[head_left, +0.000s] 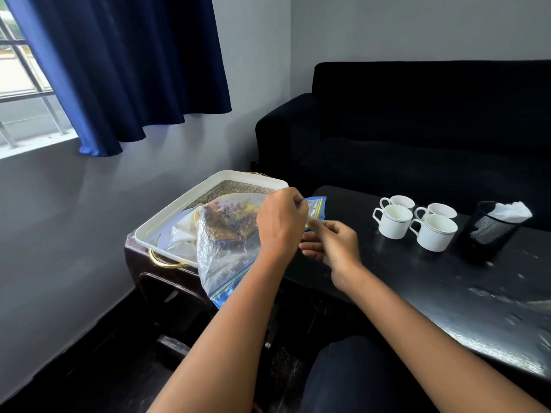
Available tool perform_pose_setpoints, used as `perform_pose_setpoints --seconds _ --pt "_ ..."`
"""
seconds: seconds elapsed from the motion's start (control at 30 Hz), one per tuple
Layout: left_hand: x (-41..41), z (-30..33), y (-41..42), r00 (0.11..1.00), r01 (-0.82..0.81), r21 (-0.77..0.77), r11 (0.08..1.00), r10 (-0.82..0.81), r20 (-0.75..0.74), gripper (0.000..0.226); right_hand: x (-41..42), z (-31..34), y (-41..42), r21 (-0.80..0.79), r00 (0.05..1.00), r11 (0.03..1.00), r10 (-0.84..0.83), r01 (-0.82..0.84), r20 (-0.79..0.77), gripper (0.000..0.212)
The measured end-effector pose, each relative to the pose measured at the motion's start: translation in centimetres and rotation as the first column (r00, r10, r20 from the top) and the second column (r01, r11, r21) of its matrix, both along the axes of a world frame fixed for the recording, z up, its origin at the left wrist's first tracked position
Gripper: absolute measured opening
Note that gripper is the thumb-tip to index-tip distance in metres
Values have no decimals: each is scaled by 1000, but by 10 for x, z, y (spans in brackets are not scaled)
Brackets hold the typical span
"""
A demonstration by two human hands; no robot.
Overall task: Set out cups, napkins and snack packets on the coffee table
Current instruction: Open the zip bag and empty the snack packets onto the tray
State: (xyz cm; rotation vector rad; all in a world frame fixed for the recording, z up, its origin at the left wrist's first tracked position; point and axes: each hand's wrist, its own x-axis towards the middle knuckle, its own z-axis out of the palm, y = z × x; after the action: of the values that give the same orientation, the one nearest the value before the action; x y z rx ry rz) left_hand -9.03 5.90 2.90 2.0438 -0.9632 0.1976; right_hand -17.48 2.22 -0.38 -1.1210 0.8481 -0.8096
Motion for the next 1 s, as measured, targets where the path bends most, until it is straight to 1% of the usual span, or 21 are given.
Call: perform_pose_setpoints --seconds 0.1,0.17,0.2,0.27,0.33,0.4,0.47,0.53,0.67,0.8,1.0 --pt "-2 3 2 998 8 -22 1000 -9 -59 13 7 4 15 62 991 989 130 -132 34 20" --pt "-2 3 8 989 27 -39 999 -33 -141 12 13 3 25 73 981 979 191 -193 27 25" --pt "-2 4 13 983 35 -33 999 -40 -180 13 15 4 29 71 978 976 207 -208 21 25" --pt "0 5 23 976 31 43 999 -21 -218 24 17 9 32 64 979 977 203 -203 19 22" --pt "4 8 34 977 9 154 988 23 -210 30 19 18 31 48 984 983 176 -176 8 19" --pt "7 12 47 977 -32 200 979 73 -199 26 21 22 30 29 988 988 153 -153 -22 14" --pt "7 11 61 977 -61 189 980 97 -191 18 21 22 31 16 989 990 139 -138 -46 8" --pt "5 9 72 978 -54 185 981 90 -191 16 20 20 31 5 990 992 126 -125 -63 5" --pt "-2 9 70 987 -63 178 982 88 -138 13 16 18 31 33 993 992 119 -118 -25 13" --pt "-7 8 64 991 -78 140 987 92 -100 11 14 18 28 32 996 996 89 -88 -30 14" --pt "-3 7 62 985 -126 43 991 130 -114 8 21 16 32 -28 997 1000 2 -4 -72 18"
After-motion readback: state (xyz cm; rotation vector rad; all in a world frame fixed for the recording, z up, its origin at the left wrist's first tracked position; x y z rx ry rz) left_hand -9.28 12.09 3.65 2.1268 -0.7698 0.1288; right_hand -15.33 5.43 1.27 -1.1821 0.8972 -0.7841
